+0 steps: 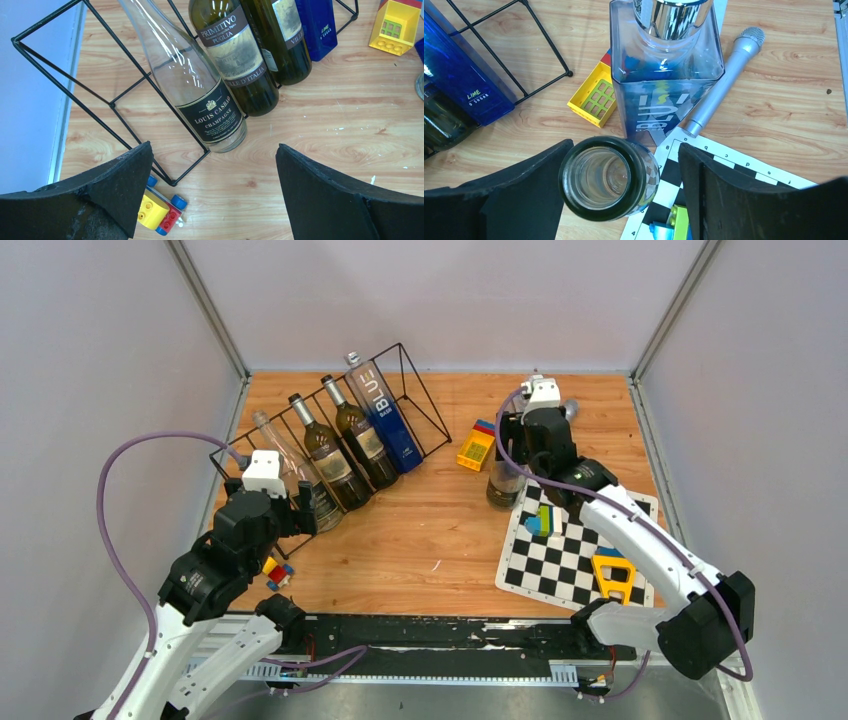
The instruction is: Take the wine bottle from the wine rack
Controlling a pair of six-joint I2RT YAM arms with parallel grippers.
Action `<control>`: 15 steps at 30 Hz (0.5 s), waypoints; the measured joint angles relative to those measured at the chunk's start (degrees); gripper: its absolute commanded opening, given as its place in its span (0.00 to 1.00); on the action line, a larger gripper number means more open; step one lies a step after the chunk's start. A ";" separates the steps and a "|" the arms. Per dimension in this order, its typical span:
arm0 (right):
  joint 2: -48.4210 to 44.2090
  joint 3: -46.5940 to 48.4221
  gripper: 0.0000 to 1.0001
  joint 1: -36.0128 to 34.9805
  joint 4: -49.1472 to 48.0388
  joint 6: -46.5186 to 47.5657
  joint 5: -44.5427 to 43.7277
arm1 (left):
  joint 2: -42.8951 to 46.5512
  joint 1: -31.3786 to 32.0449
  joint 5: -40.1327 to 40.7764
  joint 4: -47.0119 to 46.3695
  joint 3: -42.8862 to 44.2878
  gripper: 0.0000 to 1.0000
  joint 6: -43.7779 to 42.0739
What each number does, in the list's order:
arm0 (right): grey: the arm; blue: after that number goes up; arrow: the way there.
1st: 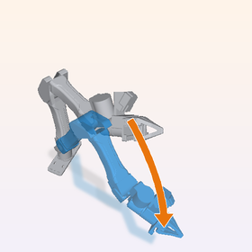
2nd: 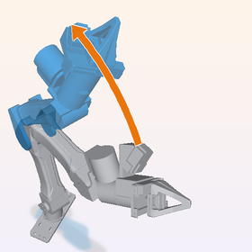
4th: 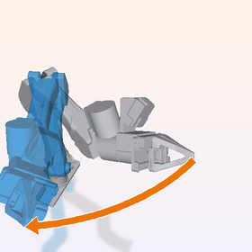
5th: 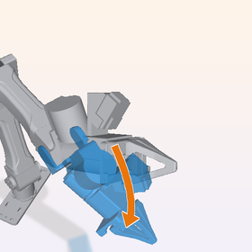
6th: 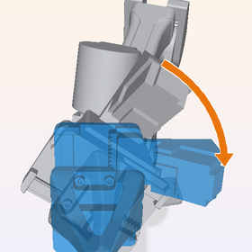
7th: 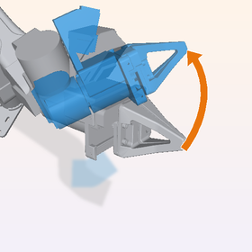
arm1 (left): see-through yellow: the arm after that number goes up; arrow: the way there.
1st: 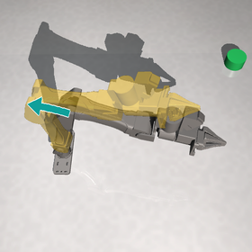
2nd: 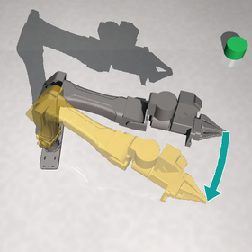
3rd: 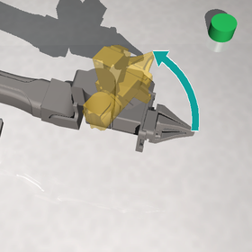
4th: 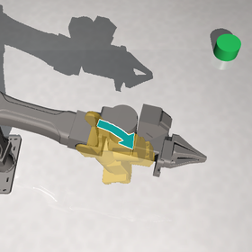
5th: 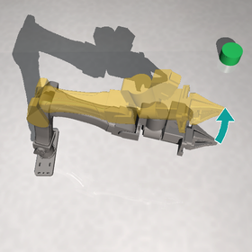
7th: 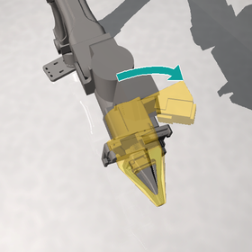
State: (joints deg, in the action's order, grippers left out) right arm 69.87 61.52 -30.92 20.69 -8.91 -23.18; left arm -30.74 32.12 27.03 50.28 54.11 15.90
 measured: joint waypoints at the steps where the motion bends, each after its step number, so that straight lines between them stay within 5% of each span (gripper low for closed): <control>1: -0.02 0.07 0.79 0.00 0.07 -0.02 0.02 | 0.00 0.00 0.02 0.00 0.00 1.00 0.00; 15: -6.80 7.45 0.86 0.00 5.68 1.79 0.83 | 0.00 0.00 0.02 0.00 0.00 1.00 0.00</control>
State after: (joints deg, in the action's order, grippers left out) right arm 63.07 68.97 -30.92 26.37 -7.11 -22.35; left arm -30.74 32.12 27.05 50.28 54.11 15.90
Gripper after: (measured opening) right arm 0.847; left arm 1.000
